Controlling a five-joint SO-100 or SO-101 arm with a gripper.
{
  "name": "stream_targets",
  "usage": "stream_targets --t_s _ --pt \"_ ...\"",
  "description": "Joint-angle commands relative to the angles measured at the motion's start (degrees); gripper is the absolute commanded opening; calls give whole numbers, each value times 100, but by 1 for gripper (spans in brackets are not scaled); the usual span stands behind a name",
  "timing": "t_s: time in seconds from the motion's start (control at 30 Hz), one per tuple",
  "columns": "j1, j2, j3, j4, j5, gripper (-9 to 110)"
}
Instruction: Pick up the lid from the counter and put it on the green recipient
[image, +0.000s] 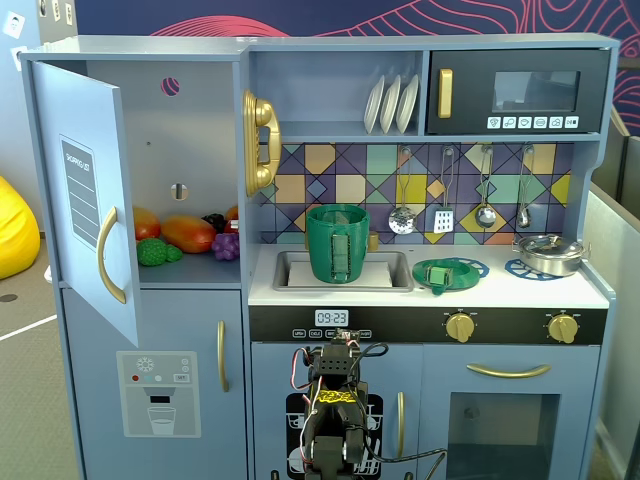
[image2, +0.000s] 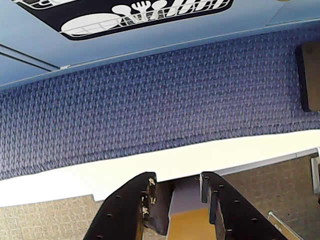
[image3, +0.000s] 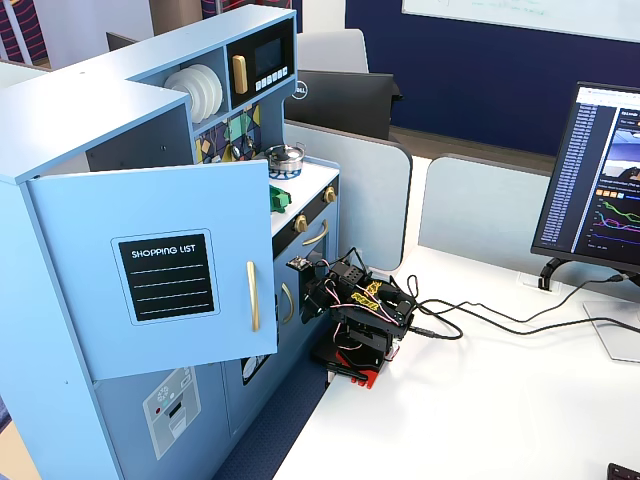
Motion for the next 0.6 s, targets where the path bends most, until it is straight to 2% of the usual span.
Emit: stream_targets --t_s 0.0,0.23,0.33,0.5,0.57 --pt "-26 -26 79 1028 -88 0" --pt "-18 -26 79 1028 -123 0" --pt "220 -141 -26 475 -202 0" --pt "879 -1450 -1784 -352 35 0" --pt "1362 -1775 -2610 -659 -334 0"
